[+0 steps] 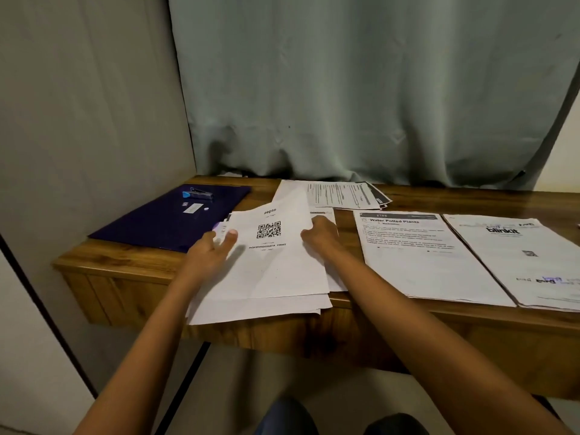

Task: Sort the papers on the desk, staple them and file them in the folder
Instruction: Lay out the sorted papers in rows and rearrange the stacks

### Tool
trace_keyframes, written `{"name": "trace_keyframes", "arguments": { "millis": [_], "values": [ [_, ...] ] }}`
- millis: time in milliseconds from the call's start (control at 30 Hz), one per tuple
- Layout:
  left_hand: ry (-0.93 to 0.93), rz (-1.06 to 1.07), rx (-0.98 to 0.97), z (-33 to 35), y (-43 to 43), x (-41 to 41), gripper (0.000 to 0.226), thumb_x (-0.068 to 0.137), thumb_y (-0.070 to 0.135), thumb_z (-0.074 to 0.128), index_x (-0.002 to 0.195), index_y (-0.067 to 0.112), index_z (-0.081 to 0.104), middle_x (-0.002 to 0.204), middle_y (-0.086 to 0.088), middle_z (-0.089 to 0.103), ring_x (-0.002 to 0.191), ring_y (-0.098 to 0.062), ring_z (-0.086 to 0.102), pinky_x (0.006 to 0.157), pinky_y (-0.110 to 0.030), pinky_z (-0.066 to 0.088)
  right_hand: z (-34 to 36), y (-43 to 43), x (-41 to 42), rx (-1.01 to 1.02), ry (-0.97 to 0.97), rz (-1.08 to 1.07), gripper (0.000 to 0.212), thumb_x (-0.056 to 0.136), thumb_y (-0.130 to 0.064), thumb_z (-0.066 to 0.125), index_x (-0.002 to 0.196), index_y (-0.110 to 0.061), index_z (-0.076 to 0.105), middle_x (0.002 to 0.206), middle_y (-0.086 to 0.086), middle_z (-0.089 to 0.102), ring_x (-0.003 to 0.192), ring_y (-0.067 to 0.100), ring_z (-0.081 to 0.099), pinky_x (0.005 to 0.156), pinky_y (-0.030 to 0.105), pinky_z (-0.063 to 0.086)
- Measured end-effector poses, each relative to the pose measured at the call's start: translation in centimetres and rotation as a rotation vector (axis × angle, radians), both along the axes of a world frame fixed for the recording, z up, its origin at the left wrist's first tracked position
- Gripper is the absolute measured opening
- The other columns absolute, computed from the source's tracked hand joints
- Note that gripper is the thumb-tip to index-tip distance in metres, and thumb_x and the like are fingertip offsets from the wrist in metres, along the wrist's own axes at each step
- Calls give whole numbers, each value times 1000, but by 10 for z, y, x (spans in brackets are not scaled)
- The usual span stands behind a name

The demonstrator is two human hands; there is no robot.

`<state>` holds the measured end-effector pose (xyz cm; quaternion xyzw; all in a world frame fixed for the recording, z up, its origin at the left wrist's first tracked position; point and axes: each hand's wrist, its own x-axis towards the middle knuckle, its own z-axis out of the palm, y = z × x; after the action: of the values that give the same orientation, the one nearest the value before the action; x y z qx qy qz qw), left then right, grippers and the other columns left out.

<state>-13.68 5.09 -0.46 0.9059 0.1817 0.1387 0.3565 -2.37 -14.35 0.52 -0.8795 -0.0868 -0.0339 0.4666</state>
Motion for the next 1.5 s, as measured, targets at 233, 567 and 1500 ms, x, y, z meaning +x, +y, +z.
{"name": "trace_keyframes", "arguments": {
  "millis": [233, 567, 1500],
  "values": [
    [47, -15, 170, -5, -5, 4, 79, 84, 46, 66, 143, 6, 32, 150, -10, 35, 134, -27, 36, 101, -36, 38, -4, -5, 17, -308, -118, -109, 25, 85, -32, 63, 97, -11, 61, 106, 9, 62, 106, 31, 56, 80, 33, 46],
    [96, -36, 189, -9, -1, 9, 80, 85, 40, 66, 149, 12, 26, 155, -7, 26, 139, -26, 28, 109, -41, 32, 15, -30, 37, -411, 91, -138, 45, 83, -21, 69, 122, -8, 53, 119, 8, 59, 102, 23, 59, 76, 26, 48],
    [128, 33, 106, -1, -4, 12, 61, 97, 58, 23, 146, 22, 25, 154, -11, 26, 141, -39, 21, 113, -57, 20, 76, -66, 32, 45, -161, -193, 27, 83, -9, 54, 107, -2, 64, 108, 10, 67, 93, 30, 64, 80, 41, 55]
  ]
}}
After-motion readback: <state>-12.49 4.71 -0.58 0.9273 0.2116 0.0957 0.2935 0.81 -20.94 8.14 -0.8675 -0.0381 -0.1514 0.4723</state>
